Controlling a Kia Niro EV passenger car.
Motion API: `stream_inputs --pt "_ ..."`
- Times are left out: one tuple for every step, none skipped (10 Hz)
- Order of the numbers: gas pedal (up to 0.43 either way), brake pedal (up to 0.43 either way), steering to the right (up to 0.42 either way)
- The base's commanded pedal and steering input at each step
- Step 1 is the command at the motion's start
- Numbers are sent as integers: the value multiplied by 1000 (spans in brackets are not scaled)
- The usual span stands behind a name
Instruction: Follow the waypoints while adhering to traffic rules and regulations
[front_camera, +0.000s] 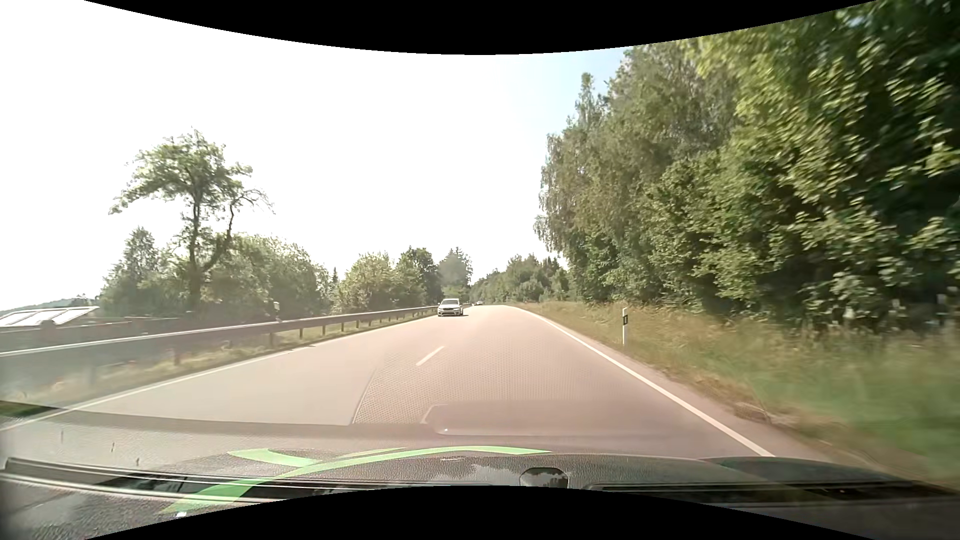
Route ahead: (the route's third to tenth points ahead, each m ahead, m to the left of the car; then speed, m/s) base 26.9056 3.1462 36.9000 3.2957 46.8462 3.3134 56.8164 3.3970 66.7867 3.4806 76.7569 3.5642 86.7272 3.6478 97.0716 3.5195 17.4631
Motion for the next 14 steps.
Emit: stream_inputs --pt "421 0 -6" --pt "421 0 -4" --pt "421 0 -1" --pt "421 0 -1" --pt "409 0 -1" --pt "398 0 -1" --pt "398 0 -1" --pt "398 0 -1" --pt "398 0 -2" --pt "398 0 -2" --pt "398 0 -2" --pt "398 0 -2" --pt "398 0 -2" --pt "398 0 -2"
